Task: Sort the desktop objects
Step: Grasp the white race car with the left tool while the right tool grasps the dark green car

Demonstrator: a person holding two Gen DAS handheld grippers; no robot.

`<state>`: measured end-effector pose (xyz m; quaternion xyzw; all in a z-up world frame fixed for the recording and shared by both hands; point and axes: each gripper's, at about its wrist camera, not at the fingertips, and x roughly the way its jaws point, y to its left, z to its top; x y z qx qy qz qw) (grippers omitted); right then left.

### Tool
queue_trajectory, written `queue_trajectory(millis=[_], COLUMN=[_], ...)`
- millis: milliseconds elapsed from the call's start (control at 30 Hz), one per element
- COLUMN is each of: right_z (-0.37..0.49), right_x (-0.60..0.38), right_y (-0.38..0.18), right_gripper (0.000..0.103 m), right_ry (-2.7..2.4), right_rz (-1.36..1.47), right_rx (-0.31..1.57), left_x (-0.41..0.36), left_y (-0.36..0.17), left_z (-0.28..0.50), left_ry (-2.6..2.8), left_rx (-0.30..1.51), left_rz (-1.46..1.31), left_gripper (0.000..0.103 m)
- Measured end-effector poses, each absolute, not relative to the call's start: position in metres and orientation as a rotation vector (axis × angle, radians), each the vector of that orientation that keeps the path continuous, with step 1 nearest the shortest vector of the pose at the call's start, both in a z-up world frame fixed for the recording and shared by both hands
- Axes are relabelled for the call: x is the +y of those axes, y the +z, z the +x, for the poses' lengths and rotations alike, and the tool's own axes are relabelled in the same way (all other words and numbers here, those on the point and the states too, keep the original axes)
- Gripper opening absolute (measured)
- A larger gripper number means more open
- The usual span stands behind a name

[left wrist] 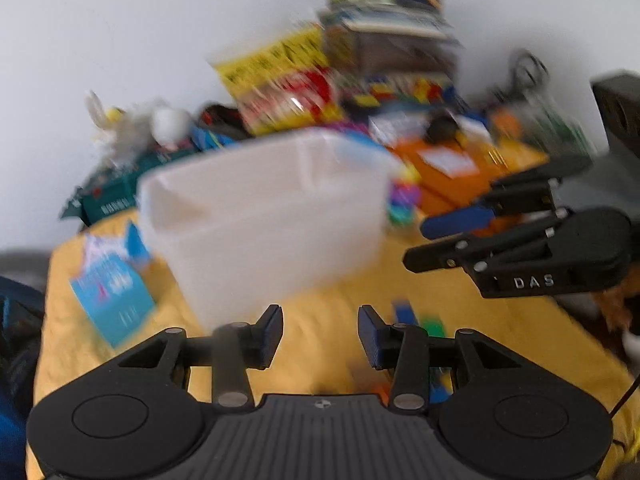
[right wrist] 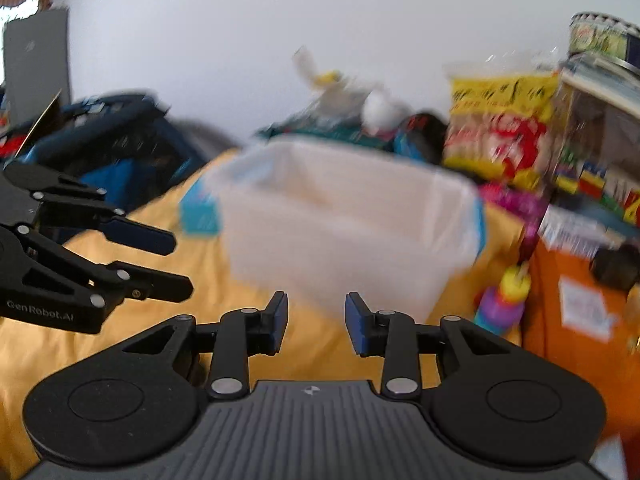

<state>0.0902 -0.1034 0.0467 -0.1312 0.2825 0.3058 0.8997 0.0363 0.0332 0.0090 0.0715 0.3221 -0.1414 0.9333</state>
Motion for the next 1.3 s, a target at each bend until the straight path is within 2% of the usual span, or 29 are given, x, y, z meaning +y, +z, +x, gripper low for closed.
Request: queue_trajectory(millis=[167,233,300,467,667,700,767,833,933,1067,1133,1300], right_z=[0.050,0.044,0.047,0.073,0.084,0.086,0.089,0.094,0.102,0.096,0.090,0.064], right_x=[-0.109,-0.114,-0.121,-0.150,-0.162,-0.163,-0.165,-0.166,-0.172,-0.163,-0.157,-0.135], right_y=[0.011,-0.001,-0.010,-0.018,-0.029,-0.032,-0.035,-0.040,-0.047,-0.047,-0.046,-0.028], right_gripper=[0.032,0.031,0.030,0.030,0.033,0.033,0.034,0.042,0.044,0.042,0.033,0.033], right_ry=[0.665,0.655,0.629,0.544,0.577,0.579,0.609,0.630,0.655,0.714,0.733,0.682], right_rz=[-0.282,-0.253,-0.231,-0.111,-0.056,-0.049,-0.021,0.006,0.069,0.042,0.018,-0.196], right_rx=[0.723,0.766,0.789,0.831,0.871,0.882,0.901,0.920,0.947,0.987,0.964,0.856], left_x=[0.024,0.030,0.037,0.047,0.053,0.054,0.053,0.050,0.049,0.052,0.051,0.036], left_y=[-0.029,-0.042,-0.053,-0.067,-0.080,-0.078,-0.071,-0.061,-0.052,-0.046,-0.043,-0.043], left_z=[0.014,0.014,0.021,0.032,0.051,0.050,0.041,0.026,0.006,-0.012,-0.018,-0.035], left_ry=[-0.294,-0.266,-0.240,-0.271,-0.283,-0.278,-0.286,-0.301,-0.279,-0.215,-0.193,-0.144], left_rx=[0.782,0.828,0.885,0.934,0.978,0.975,0.966,0.943,0.915,0.894,0.896,0.855], left_rz=[0.135,0.091,0.036,-0.103,-0.217,-0.215,-0.170,-0.087,0.011,0.092,0.126,0.297], left_gripper=[0.046,0.040,0.036,0.036,0.026,0.021,0.020,0.018,0.018,0.018,0.018,0.018])
